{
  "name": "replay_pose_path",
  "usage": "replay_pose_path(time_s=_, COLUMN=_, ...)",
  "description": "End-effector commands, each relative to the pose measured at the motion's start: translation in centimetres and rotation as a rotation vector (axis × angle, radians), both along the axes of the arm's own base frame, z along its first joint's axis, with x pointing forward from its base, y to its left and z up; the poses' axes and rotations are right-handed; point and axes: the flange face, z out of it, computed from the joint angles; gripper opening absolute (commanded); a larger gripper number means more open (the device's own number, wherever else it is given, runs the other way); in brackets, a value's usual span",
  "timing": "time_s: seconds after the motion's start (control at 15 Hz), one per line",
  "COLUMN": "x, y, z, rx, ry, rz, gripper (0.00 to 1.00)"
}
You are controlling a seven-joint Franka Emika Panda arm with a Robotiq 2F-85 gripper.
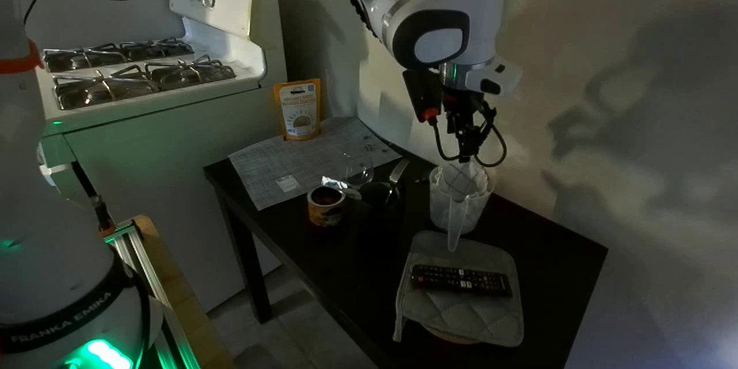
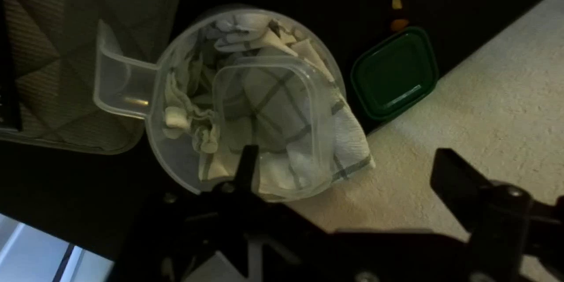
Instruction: Put the white towel on the grey towel
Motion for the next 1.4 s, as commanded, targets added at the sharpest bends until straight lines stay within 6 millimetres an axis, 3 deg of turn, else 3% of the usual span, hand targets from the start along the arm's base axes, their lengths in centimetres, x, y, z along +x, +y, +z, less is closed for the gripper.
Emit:
replay_pose_path(time_s=0.0, x=2.4, y=-0.8, z=-2.4, rx=0.041, ry=-0.004, rz=-0.040, gripper=0.98)
replay_pose_path(time_s=0.2, x=3.5, y=-0.9, z=-3.3, rx=0.039, ry=0.010, rz=-0.035, gripper=0.80)
replay_pose_path(time_s=0.27, x=3.8, y=-0.9, z=-3.5, rx=0.037, ry=0.014, rz=-0.034, gripper=0.65)
replay_pose_path(time_s=0.47, x=4.5, y=-1.0, z=-4.0, rx=0.037, ry=0.018, rz=-0.035, gripper=0.46)
replay_pose_path(time_s=0.6, x=4.7, y=-0.9, z=-4.3, rx=0.037, ry=0.023, rz=-0.035, gripper=0.29)
replay_pose_path(time_s=0.67, x=4.7, y=-0.8, z=-4.2, rx=0.039, ry=0.024, rz=-0.032, gripper=0.14)
replay_pose_path(time_s=0.8, x=4.4, y=-0.5, z=-3.9, rx=0.039, ry=0.027, rz=-0.027, gripper=0.01)
replay_pose_path(time_s=1.33, x=2.5, y=-0.3, z=-1.4, rx=0.004, ry=0.026, rz=-0.008, gripper=0.02)
